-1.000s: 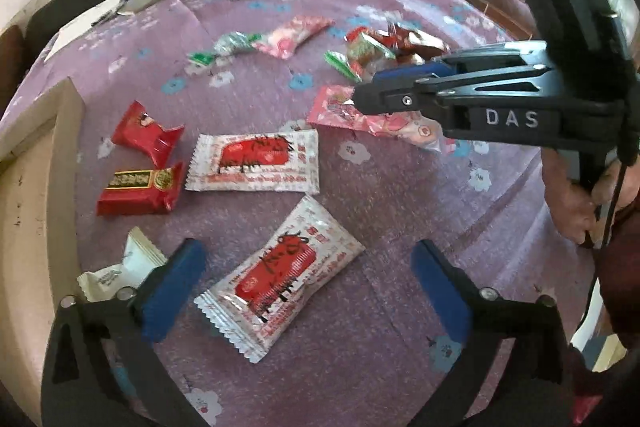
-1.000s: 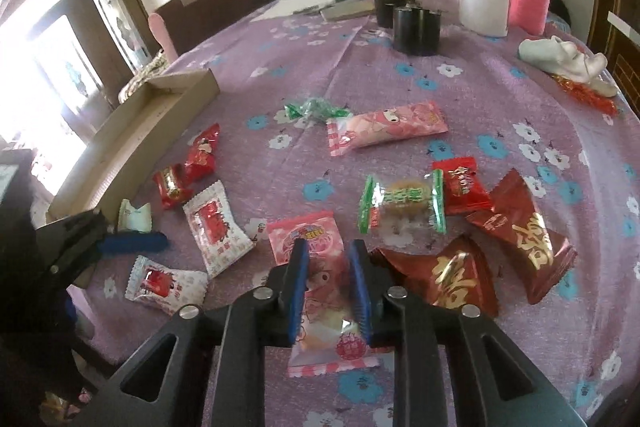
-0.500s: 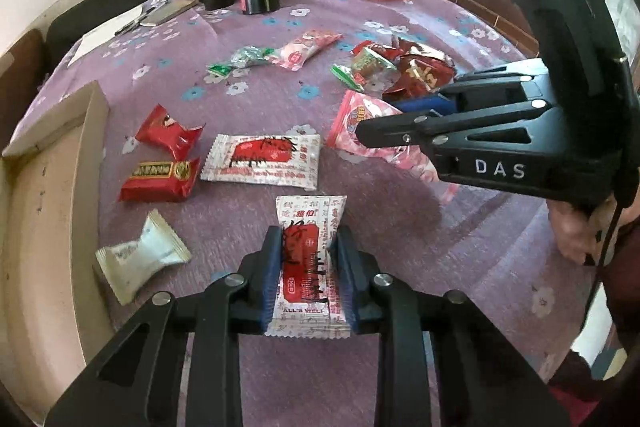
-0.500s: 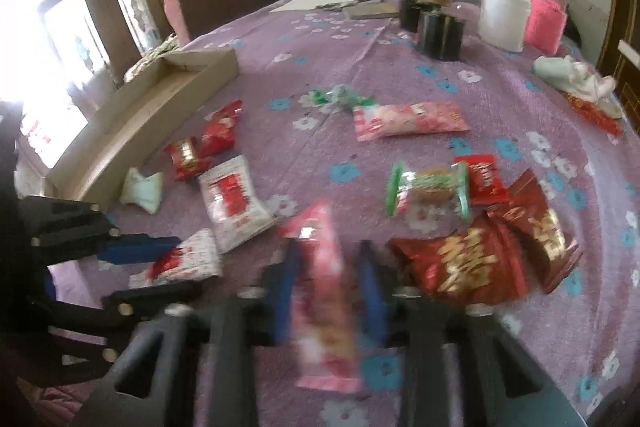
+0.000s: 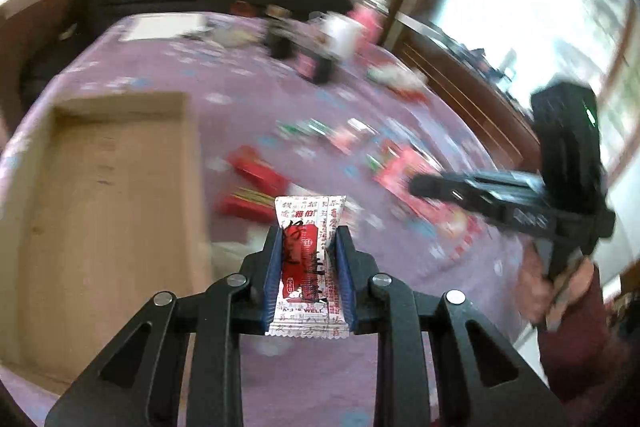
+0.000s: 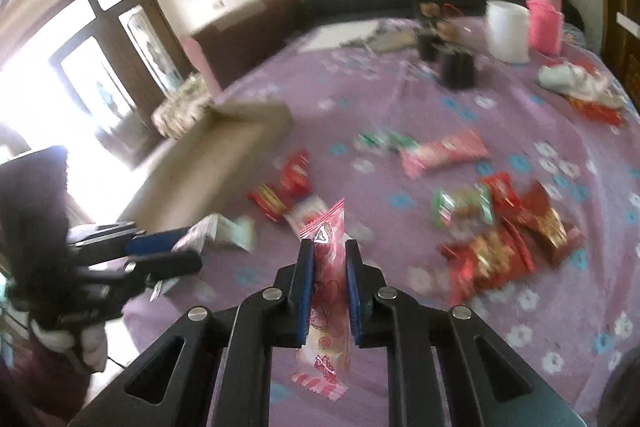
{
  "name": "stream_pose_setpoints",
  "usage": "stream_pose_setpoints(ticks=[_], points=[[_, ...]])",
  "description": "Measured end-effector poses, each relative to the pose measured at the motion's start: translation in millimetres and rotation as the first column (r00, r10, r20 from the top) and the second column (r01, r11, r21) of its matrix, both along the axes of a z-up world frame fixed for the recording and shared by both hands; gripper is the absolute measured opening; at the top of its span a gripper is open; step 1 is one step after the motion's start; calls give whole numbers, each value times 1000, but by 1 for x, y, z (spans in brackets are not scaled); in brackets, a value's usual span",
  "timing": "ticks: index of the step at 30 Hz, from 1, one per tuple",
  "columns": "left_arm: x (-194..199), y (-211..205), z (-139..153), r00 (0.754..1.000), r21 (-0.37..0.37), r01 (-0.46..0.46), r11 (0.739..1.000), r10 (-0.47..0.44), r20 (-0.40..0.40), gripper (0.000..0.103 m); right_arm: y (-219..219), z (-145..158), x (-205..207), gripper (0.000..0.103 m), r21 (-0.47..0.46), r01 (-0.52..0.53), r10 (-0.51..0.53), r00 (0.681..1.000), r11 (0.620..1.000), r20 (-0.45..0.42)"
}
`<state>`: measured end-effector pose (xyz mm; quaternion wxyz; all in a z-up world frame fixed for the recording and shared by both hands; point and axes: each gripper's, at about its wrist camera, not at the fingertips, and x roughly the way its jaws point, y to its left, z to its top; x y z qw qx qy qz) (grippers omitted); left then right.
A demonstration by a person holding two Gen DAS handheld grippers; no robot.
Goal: Organize snacks
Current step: 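Carry both held packets over the cardboard box, then open both tools to drop the packets into the box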
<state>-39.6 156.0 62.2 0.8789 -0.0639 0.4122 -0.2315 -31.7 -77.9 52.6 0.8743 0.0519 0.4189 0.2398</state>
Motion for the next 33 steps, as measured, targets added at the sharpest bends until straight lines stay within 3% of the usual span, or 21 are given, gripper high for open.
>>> stream_pose_setpoints(ticks=[5, 10, 18, 20, 24, 26, 29, 31, 33], points=[[54, 64, 10, 984, -29, -170, 985, 169, -57, 23, 48, 20, 35, 15, 98, -35, 37, 999, 995, -26], [104, 102, -8, 955, -30, -280, 959, 276, -113, 23, 107, 20, 92, 14, 171, -29, 44, 996, 985, -81], [158, 116, -49, 927, -42, -339, 940, 325, -188, 24, 190, -18, 159, 14, 31, -29, 32, 992, 999, -125], [165, 119, -58, 920, -55, -351, 935, 333, -209, 28, 196, -27, 167, 17, 1, -31, 31, 991, 1000, -128], [163, 121, -60, 910, -50, -364, 930, 343, -234, 37, 204, -33, 168, 23, -72, -38, 33, 997, 997, -76], [156, 123, -54, 909, -47, -372, 927, 354, -219, 37, 197, -25, 162, 34, -68, -36, 32, 998, 997, -50], [133, 130, -38, 914, -79, -380, 922, 361, -188, 37, 175, -12, 144, 35, -46, -28, 28, 999, 999, -16], [109, 131, -24, 915, -57, -388, 920, 377, -147, 37, 156, -10, 131, 35, -72, -26, 25, 1000, 997, -8], [81, 129, -9, 921, -59, -384, 921, 378, -98, 47, 139, -15, 118, 35, -112, -22, 21, 1000, 993, -8]])
